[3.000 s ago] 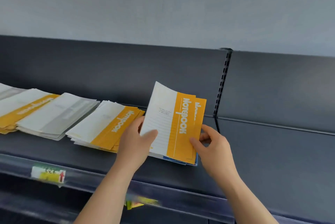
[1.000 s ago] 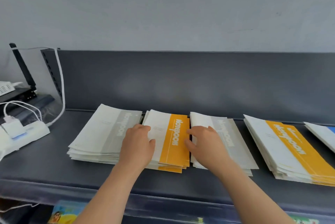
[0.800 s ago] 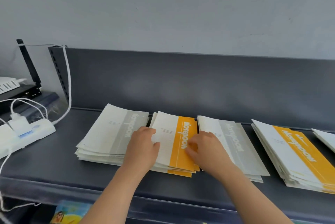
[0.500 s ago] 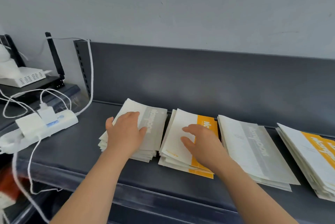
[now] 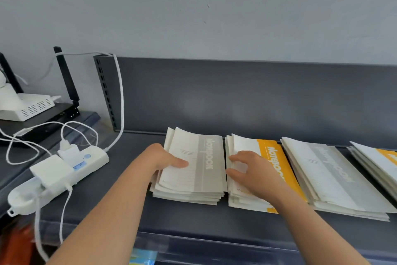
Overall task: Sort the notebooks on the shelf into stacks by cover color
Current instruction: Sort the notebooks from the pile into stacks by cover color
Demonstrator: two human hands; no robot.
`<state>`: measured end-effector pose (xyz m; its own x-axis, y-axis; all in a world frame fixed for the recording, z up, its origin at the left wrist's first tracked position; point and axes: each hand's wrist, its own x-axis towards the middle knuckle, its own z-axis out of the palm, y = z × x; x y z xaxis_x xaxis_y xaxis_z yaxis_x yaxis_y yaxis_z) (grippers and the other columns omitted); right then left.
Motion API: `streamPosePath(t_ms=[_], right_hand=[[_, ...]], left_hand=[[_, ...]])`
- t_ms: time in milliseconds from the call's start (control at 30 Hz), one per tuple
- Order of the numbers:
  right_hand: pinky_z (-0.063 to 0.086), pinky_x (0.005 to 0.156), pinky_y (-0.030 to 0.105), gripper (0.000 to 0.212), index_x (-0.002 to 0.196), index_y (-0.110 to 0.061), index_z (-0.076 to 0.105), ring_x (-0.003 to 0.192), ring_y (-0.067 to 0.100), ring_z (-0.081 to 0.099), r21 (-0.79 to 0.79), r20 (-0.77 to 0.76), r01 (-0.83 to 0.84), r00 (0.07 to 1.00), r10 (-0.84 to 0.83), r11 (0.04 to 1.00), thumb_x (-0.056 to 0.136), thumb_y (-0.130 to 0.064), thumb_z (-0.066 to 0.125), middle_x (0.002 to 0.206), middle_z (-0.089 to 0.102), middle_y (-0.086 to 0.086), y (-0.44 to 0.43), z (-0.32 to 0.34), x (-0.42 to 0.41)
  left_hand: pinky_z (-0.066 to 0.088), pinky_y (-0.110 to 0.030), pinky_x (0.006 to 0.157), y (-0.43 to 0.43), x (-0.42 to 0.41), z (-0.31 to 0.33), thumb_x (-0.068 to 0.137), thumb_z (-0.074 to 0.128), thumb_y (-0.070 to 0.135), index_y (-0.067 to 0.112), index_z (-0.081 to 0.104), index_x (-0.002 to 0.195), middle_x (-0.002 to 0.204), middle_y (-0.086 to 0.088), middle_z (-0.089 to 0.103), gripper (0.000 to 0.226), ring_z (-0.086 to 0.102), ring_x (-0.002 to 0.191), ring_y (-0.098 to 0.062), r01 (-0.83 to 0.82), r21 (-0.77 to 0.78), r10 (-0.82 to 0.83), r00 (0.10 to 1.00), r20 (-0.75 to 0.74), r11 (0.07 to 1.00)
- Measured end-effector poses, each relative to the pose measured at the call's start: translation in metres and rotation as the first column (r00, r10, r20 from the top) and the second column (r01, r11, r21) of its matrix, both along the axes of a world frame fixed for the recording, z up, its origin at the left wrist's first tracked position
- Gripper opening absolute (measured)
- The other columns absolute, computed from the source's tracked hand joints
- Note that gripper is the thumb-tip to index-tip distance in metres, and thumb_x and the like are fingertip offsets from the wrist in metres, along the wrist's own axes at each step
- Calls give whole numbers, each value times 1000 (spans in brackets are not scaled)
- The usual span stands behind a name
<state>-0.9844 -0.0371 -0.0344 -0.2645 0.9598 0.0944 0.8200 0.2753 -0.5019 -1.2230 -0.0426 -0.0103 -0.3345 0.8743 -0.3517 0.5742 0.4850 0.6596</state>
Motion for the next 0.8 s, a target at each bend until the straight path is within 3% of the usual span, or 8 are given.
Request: streamPosePath(t_ms=[67,167,367,500,567,667,800], right_hand=[[35,97,22,41,128,-33,55,125,10,45,-8,-9,25,1000,-25,1000,87,-41,59,141,44,-11,-1,-1,-2],[35,99,23,40,126,-34,56,125,9,45,-21,-19,47,999,-48,999,86,-38,60,141,44,-13,-5,0,-5],[35,101,27,52,138,-28,44,129,12,42,-41,-162,107,980,-112,993,89,-40,57,143,42,-11,-5,3,-12],[38,100,27,73,147,-28,24,128,12,45,-120,-503,33,859,-90,992,86,-46,60,140,43,-16,-4,13,-33],[49,97,38,59,137,-31,38,115,11,57,-124,-657,-51,752,-43,991,85,-42,64,128,58,-15,-3,19,-42],[53,91,39,36,121,-33,50,104,7,63,-67,-749,-87,663,8,994,89,-24,63,113,66,-16,-6,23,-50],[51,92,34,43,122,-37,47,109,5,59,-50,-746,-111,664,37,993,88,-14,61,114,63,-19,-16,13,-58]], left_hand=[[49,-33,79,4,-6,-1,64,87,32,16,57,85,94,0,65,41,63,90,-21,41,-28,-39,997,71,999],[49,-29,77,6,-8,-5,66,87,26,14,67,99,99,0,71,40,66,88,-16,95,-26,-88,974,210,995],[57,-44,81,-11,-12,-17,72,83,15,17,65,110,98,1,74,42,71,89,-19,46,230,-153,868,472,972],[55,-40,85,-25,-13,-16,68,85,13,23,56,118,108,5,71,58,69,96,-14,-71,482,-222,823,523,873],[54,-36,85,-29,-15,-11,69,84,12,26,52,122,111,8,69,63,67,101,-11,-54,575,-301,810,504,817],[51,-25,82,-31,-19,-11,71,83,15,38,48,118,109,19,66,63,63,101,0,-1,639,-331,855,399,769],[50,-27,86,-34,-26,-16,60,90,24,40,47,121,113,18,65,77,61,107,-3,41,646,-342,873,347,762]])
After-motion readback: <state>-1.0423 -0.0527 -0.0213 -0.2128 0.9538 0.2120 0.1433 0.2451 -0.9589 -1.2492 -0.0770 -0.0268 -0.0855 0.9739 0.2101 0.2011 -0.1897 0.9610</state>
